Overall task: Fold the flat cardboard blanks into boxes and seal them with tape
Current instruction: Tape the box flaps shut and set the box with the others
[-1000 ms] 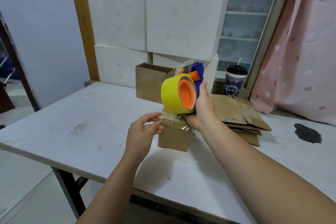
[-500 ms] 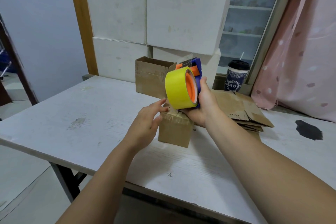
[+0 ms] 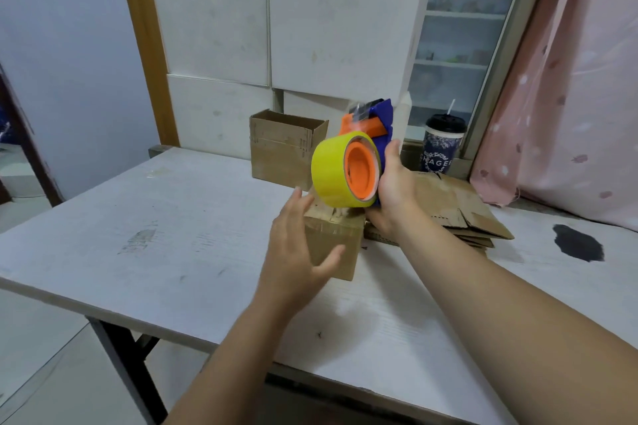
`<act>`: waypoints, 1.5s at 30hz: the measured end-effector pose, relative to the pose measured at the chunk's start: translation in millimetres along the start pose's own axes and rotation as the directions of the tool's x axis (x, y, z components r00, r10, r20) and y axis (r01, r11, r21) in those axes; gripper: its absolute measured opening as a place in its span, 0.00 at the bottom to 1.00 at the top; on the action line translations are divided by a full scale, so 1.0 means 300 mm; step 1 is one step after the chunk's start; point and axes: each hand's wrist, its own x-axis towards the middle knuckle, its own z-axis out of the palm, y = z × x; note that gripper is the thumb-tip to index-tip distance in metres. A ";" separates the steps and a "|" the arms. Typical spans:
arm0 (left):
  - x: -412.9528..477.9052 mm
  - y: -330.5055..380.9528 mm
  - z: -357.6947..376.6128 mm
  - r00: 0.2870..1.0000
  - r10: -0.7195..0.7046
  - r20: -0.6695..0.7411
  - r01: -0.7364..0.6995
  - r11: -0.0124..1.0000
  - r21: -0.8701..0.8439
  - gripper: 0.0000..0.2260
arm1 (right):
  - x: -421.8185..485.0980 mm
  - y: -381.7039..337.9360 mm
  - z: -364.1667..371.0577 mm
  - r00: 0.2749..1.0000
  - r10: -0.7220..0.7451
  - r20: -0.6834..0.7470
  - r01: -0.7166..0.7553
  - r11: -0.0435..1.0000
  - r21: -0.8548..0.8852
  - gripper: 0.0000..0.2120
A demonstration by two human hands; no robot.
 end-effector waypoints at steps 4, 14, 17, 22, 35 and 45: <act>-0.048 0.082 0.115 0.952 -0.218 -0.215 0.173 0.962 -0.212 0.40 | 0.003 -0.008 0.004 0.999 -0.030 0.029 0.033 0.991 -0.132 0.25; -0.019 0.120 0.201 0.890 -0.255 -0.379 0.231 0.967 -0.108 0.35 | -0.007 -0.022 0.011 0.997 -0.070 0.025 0.074 0.957 -0.282 0.26; -0.013 0.114 0.200 0.876 -0.290 -0.386 0.237 0.955 -0.180 0.34 | -0.017 -0.025 0.018 0.997 -0.065 0.030 0.071 0.947 -0.313 0.27; -0.006 0.131 0.214 0.853 -0.345 -0.392 0.311 0.938 -0.151 0.42 | -0.021 -0.027 0.025 0.999 -0.043 0.005 0.043 0.957 -0.286 0.27; -0.020 0.095 0.179 0.840 -0.331 -0.429 0.317 0.942 -0.106 0.29 | -0.044 -0.038 0.037 0.999 -0.042 -0.002 0.040 0.951 -0.308 0.28; -0.027 0.069 0.134 0.882 0.047 -0.469 0.037 0.985 0.167 0.19 | -0.042 -0.045 0.032 1.000 -0.016 -0.007 0.014 0.959 -0.282 0.28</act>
